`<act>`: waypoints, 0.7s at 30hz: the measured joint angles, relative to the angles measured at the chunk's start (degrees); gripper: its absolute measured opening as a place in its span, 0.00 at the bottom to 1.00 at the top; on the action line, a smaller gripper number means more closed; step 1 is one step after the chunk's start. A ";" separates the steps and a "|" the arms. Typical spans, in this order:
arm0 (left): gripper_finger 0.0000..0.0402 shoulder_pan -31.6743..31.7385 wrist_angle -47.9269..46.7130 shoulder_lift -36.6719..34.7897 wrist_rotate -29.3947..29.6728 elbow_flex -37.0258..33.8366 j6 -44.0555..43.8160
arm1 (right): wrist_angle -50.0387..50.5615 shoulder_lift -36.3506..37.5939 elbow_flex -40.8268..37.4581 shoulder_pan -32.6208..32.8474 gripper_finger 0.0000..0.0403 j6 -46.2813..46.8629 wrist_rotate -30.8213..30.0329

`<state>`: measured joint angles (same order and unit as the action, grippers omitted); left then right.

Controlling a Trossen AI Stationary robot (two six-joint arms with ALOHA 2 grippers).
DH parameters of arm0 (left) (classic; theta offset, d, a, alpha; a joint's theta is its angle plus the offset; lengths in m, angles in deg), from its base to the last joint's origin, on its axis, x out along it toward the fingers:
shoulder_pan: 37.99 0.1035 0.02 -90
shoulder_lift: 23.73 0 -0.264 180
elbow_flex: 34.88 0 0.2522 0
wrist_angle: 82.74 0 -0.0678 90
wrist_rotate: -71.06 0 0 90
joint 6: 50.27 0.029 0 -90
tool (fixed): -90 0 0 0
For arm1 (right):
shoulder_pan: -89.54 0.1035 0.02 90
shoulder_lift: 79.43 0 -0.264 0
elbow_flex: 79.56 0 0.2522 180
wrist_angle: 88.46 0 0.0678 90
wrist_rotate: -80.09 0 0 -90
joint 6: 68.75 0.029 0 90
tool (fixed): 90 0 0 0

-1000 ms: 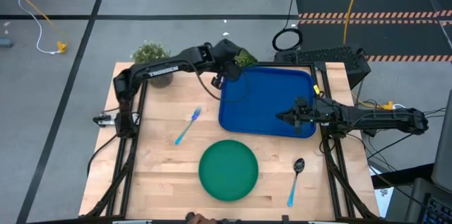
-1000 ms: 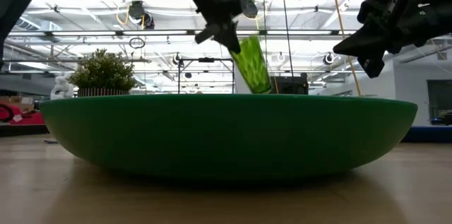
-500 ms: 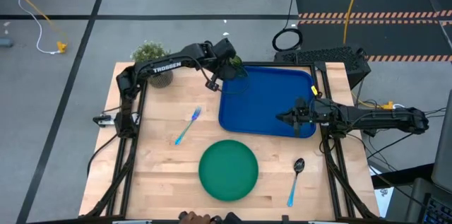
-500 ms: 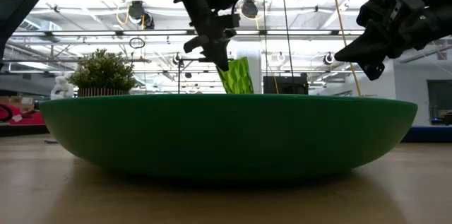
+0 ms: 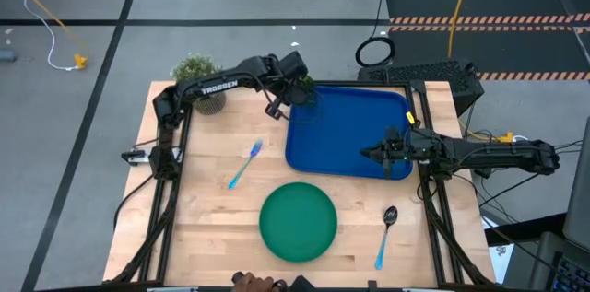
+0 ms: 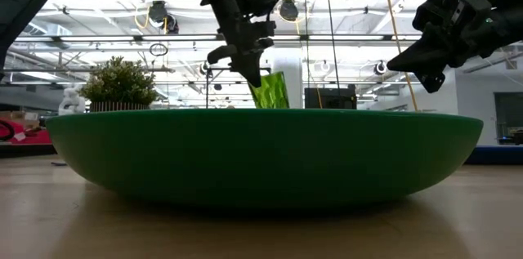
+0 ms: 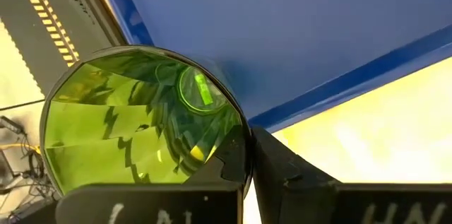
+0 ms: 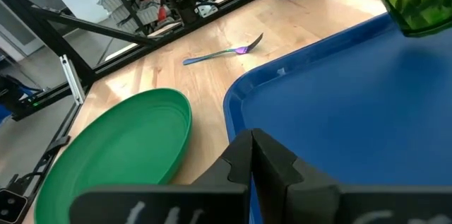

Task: Pick and place plate/cup/fork/spoon on tray
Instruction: Put the green cup on the blue serving tray

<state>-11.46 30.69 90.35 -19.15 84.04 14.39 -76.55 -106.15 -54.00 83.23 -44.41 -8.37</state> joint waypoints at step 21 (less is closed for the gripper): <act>0.12 1.86 0.53 0.85 0.26 0.02 5.25 | -0.02 0.00 0.00 0.00 0.00 0.02 0.00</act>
<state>-9.61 31.21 91.20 -18.89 84.06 19.64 -76.57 -106.15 -54.00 83.23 -44.39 -8.37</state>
